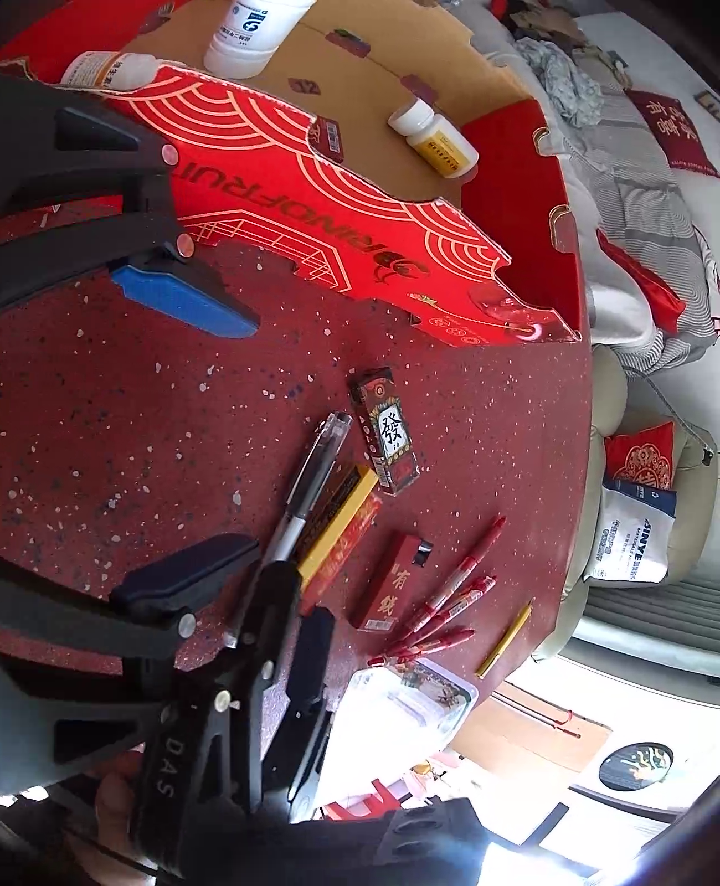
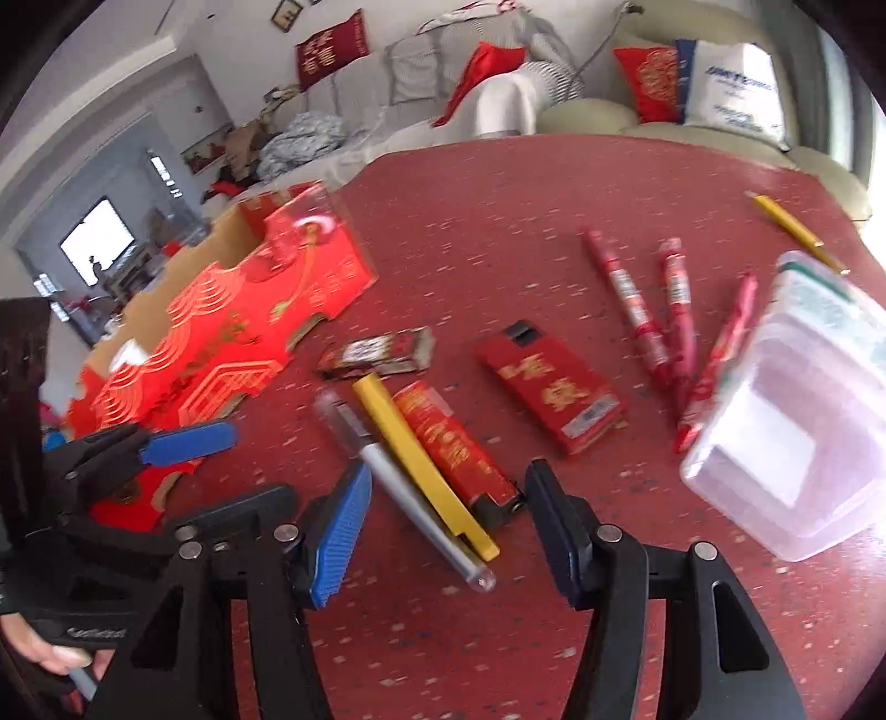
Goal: Organize rigid objects
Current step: 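Withdraw both tools from the box back over the pens on the table, then grasp the yellow utility knife with the left tool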
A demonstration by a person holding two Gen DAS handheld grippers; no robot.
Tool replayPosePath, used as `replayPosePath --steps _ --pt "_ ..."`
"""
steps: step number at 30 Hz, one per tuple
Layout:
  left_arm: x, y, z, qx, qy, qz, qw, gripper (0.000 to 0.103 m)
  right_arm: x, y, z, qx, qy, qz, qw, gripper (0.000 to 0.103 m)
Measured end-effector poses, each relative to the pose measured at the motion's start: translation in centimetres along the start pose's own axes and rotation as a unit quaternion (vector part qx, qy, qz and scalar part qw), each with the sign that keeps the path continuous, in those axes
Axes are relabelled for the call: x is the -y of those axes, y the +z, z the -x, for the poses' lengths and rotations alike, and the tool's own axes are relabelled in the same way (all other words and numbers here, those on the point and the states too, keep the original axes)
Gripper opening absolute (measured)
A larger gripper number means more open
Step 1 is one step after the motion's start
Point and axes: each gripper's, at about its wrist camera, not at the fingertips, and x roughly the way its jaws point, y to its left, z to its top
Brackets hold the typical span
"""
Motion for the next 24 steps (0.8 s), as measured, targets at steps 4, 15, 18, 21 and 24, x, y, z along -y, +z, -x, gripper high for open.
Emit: replayPosePath --steps 4,15,18,21,24 --pt "0.1 -0.5 0.6 0.002 0.006 -0.006 1.0000 0.077 0.3 -0.5 1.0 0.024 -0.036 -0.002 0.999 0.051" --pt "-0.3 -0.4 1.1 0.004 0.003 0.017 0.9998 0.076 -2.7 -0.7 -0.6 0.008 -0.100 0.076 0.992 0.047" --pt "-0.5 -0.1 1.1 0.003 -0.009 0.026 0.9996 0.076 -2.0 -0.7 0.0 0.029 -0.120 0.060 0.991 0.047" --pt "0.4 0.7 0.7 0.004 -0.014 0.026 0.9996 0.076 -1.1 0.0 0.8 0.043 -0.138 0.052 0.988 0.047" --pt "2.0 1.5 0.1 0.006 -0.038 0.019 0.9991 0.072 -0.6 1.1 1.2 0.048 -0.151 0.068 0.985 0.047"
